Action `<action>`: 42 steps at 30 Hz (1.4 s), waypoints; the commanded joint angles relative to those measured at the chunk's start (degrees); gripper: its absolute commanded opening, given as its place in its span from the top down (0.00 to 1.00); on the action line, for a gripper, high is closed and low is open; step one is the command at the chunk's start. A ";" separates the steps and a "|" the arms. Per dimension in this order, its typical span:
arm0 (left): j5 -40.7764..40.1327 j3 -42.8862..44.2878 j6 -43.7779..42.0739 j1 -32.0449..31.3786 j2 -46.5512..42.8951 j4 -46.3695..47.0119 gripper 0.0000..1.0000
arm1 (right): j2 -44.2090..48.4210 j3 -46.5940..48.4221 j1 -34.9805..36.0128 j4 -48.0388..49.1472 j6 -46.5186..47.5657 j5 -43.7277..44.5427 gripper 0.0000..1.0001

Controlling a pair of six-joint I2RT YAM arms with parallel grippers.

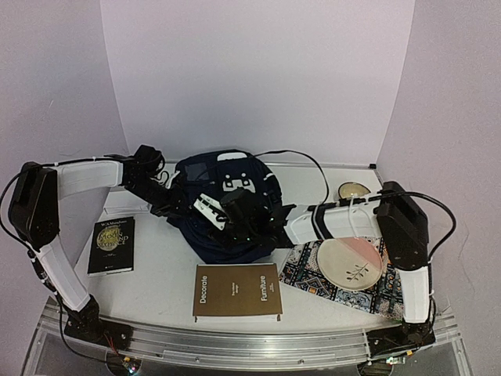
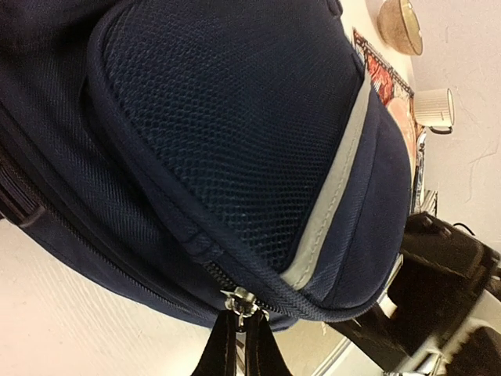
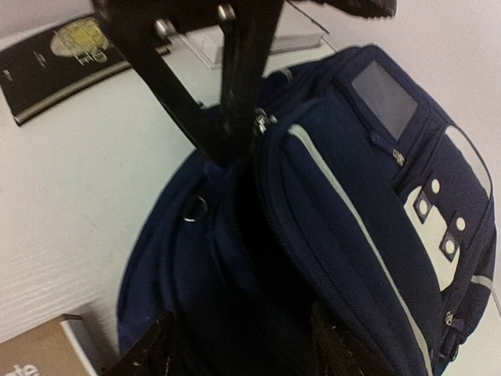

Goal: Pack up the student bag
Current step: Adjust the student bag at the center of the board, then adjust the upper front pocket of the student bag.

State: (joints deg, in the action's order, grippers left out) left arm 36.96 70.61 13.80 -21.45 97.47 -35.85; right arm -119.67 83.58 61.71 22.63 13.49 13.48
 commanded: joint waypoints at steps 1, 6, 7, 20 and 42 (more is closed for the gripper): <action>4.42 -1.52 0.17 -0.34 -2.65 0.81 1.00 | -3.78 3.96 -2.48 2.21 1.38 10.55 0.44; 9.57 -2.84 0.43 -0.43 -4.67 0.87 1.00 | -2.54 4.08 -6.41 3.02 1.01 10.65 0.47; 10.19 -3.01 0.71 -0.58 -5.04 0.89 1.00 | -2.16 4.13 -6.90 3.18 1.28 10.34 0.47; 1.86 -4.20 11.67 -7.68 -4.04 8.00 0.92 | 7.16 -4.85 -6.09 3.83 -1.70 0.83 0.45; -10.85 -24.22 30.93 -3.34 -22.19 26.06 0.64 | 6.44 -0.22 0.19 -3.76 -36.02 -7.34 0.57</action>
State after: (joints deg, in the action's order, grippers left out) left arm 27.31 50.28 38.21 -24.57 77.58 -18.46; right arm -110.84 79.97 61.43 20.03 -10.98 9.16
